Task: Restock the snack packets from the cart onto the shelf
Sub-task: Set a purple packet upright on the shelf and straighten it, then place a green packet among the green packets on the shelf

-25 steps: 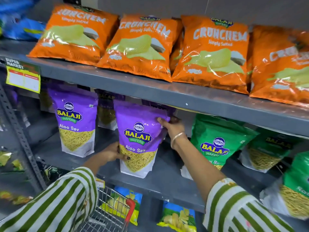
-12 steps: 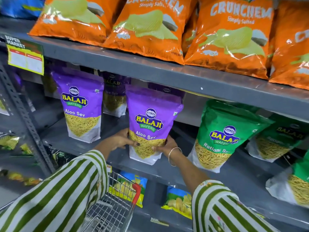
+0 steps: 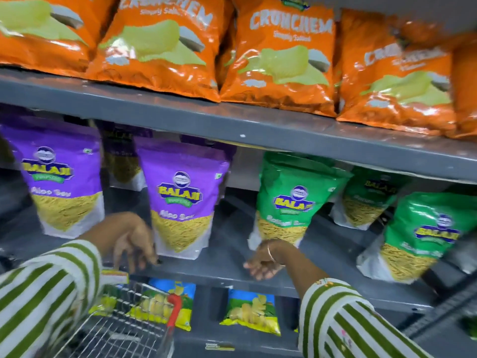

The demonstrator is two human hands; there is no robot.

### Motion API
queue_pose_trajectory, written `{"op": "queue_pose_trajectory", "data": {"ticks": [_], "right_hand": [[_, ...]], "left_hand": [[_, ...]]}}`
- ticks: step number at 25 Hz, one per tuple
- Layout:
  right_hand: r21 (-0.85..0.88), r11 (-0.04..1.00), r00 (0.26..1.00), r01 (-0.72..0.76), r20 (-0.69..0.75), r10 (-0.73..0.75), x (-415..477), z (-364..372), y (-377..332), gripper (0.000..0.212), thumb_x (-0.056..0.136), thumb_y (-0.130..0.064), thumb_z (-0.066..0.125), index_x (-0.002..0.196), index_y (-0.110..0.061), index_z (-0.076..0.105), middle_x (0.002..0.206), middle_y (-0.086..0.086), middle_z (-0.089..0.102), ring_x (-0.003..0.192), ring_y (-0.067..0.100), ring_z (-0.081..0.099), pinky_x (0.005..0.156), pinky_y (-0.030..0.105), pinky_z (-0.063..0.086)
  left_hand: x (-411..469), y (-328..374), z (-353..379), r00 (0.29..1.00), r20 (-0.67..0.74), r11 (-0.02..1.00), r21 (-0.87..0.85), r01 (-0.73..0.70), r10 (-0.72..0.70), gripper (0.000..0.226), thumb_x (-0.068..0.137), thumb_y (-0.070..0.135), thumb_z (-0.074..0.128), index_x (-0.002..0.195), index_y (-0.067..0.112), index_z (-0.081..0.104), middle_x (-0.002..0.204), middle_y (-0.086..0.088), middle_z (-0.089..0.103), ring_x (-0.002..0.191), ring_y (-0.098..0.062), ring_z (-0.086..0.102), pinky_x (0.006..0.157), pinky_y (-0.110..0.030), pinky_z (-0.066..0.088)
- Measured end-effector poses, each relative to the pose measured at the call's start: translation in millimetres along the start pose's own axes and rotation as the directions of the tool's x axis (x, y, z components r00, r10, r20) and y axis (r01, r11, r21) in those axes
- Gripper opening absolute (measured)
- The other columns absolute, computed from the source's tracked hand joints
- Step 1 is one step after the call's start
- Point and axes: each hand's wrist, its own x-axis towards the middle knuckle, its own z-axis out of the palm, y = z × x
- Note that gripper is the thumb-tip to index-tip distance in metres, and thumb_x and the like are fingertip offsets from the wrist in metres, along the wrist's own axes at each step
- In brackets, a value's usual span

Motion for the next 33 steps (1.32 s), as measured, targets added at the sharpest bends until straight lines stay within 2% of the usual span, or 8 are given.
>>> {"op": "queue_pose_trajectory", "data": {"ticks": [2,5,7,10,14,24,27,33], "right_hand": [[-0.048,0.986,0.987,-0.161,-0.033,0.16,-27.4,-29.9,42.4,0.022,0.089,-0.034,0.054,0.083,-0.013,0.054,0.053,0.0,0.071,0.044,0.004,0.066,0.072,0.023,0.054],[-0.016,0.999,0.931,0.046,-0.363,-0.049,-44.9,-74.9,82.7,0.053,0.088,-0.018,0.058,0.133,-0.004,0.036,0.132,0.014,0.051,0.125,0.026,0.05,0.111,0.035,0.034],[0.279,0.852,0.831,0.444,-0.484,-0.275,-30.0,-94.4,89.2,0.069,0.078,0.002,0.066,0.136,-0.005,0.03,0.142,0.011,0.037,0.134,0.03,0.037,0.107,0.035,0.039],[0.42,0.644,0.753,0.639,-0.51,-0.416,-3.1,-101.6,90.3,0.079,0.061,0.012,0.074,0.13,0.004,0.037,0.129,0.008,0.047,0.12,0.023,0.047,0.08,0.018,0.056],[0.414,0.608,0.716,0.678,-0.557,-0.419,-21.0,-97.0,114.9,0.067,0.071,0.008,0.07,0.13,0.005,0.039,0.133,0.018,0.052,0.123,0.031,0.051,0.106,0.041,0.041],[0.482,0.339,0.576,0.808,-0.768,-0.279,-118.3,-151.5,113.2,0.043,0.077,-0.003,0.068,0.117,0.009,0.055,0.122,0.014,0.059,0.101,0.017,0.055,0.081,0.024,0.043],[0.507,0.3,0.575,0.808,-0.788,-0.22,-113.7,-143.7,110.7,0.043,0.076,-0.005,0.069,0.116,0.006,0.057,0.123,0.014,0.06,0.099,0.019,0.056,0.075,0.025,0.048],[0.436,0.649,0.765,0.624,-0.511,-0.392,-73.8,-88.7,144.7,0.055,0.078,0.006,0.064,0.128,-0.002,0.042,0.126,0.009,0.056,0.113,0.02,0.052,0.064,0.013,0.048]], "left_hand": [[-2.4,48.5,20.7,0.986,0.043,0.986,0.035,-0.16,0.158,0.006,0.088,0.025,0.051,0.086,0.02,0.049,0.081,0.003,0.054,0.073,-0.01,0.057,0.076,-0.035,0.051],[28.7,140.6,51.8,0.769,-0.385,0.807,-0.097,-0.583,0.51,0.053,0.074,0.023,0.07,0.115,0.017,0.037,0.105,-0.002,0.053,0.096,-0.015,0.053,0.071,-0.026,0.049],[41.7,188.6,67.1,0.611,-0.599,0.636,-0.208,-0.743,0.517,0.096,0.058,0.016,0.083,0.134,0.011,0.024,0.124,0.002,0.046,0.114,-0.015,0.048,0.089,-0.025,0.043],[62.1,218.5,79.7,0.502,-0.683,0.458,-0.268,-0.848,0.53,0.103,0.02,0.027,0.091,0.112,0.017,0.047,0.097,0.01,0.071,0.084,0.005,0.064,0.076,-0.012,0.049],[62.2,235.3,108.7,0.529,-0.736,0.508,-0.291,-0.81,0.422,0.086,0.036,0.027,0.091,0.11,0.015,0.05,0.113,-0.006,0.063,0.1,-0.017,0.058,0.089,-0.03,0.046],[48.6,256.5,142.1,0.52,-0.689,0.363,-0.377,-0.852,0.504,0.094,0.007,0.045,0.089,0.094,0.026,0.057,0.114,-0.015,0.065,0.107,-0.027,0.061,0.099,-0.047,0.047],[47.1,256.4,139.2,0.51,-0.677,0.365,-0.36,-0.859,0.532,0.102,0.004,0.047,0.088,0.096,0.02,0.056,0.091,0.006,0.075,0.09,-0.009,0.069,0.085,-0.03,0.056],[53.7,262.8,135.9,0.548,-0.692,0.494,-0.308,-0.813,0.47,0.079,0.043,0.016,0.089,0.113,0.01,0.052,0.122,-0.016,0.062,0.113,-0.03,0.057,0.102,-0.048,0.045]]}}
